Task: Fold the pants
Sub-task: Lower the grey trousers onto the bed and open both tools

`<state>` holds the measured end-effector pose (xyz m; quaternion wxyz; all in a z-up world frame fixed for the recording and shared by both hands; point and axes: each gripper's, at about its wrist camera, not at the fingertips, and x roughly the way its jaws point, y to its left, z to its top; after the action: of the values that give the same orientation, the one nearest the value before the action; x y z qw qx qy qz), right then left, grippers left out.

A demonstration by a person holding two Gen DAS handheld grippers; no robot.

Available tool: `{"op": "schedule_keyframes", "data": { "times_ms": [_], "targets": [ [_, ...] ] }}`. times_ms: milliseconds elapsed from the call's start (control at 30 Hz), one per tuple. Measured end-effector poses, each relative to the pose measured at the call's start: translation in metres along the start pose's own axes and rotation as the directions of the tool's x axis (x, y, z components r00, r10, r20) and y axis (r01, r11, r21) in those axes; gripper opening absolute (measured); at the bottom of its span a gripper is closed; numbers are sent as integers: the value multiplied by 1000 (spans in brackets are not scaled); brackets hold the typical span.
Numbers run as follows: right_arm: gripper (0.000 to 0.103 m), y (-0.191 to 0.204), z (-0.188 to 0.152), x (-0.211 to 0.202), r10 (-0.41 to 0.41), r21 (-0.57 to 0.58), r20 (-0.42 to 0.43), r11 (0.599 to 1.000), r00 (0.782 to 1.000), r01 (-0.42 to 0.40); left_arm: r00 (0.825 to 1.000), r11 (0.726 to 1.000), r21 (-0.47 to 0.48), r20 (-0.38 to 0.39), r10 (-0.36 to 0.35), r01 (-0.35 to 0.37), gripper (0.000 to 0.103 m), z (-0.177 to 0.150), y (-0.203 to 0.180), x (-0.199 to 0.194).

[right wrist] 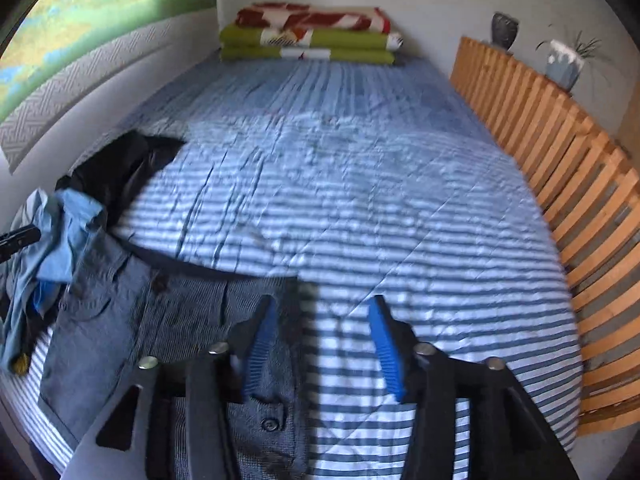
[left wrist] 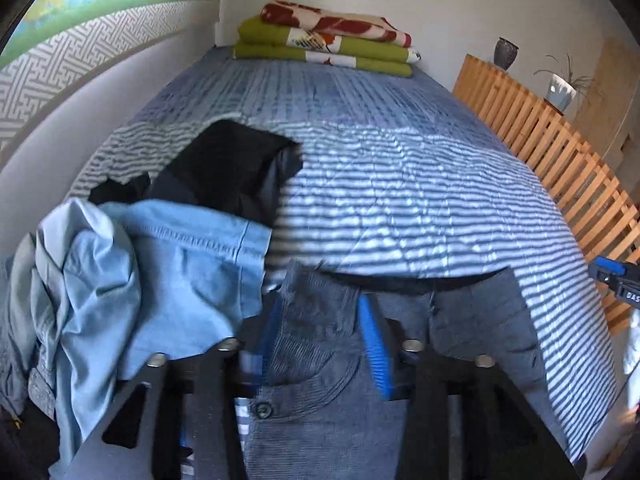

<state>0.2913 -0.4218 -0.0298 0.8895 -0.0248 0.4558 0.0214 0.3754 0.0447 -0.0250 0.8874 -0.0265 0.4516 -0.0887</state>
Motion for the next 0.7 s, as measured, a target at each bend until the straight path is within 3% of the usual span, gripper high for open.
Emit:
{"op": "schedule_keyframes", "data": {
  "times_ms": [33,133,233,333,567,700],
  "targets": [
    [51,-1,-7,9,33,2,-19,999,999,-33,1000,1000,8,-8,16,-16,59,-5,5,4],
    [51,-1,-22,35,69,19,-80,998,994,-68,998,999,15,-49,28,-28,65,-21,22,24],
    [51,1,-34,63,18,20,-126,1000,992,-15,995,999,3,-87,43,-43,65,-31,34,42],
    [51,6,-38,64,-30,5,-99,1000,995,31,997,998,-1,-62,55,-55,65,-37,29,44],
    [51,34,-32,-20,-131,-27,92,991,987,134,996,995,65,63,65,-69,65,-36,-13,-17],
    [51,50,-35,-71,-102,-42,161,993,982,110,994,995,84,100,39,-48,65,-41,-32,-56]
  ]
}}
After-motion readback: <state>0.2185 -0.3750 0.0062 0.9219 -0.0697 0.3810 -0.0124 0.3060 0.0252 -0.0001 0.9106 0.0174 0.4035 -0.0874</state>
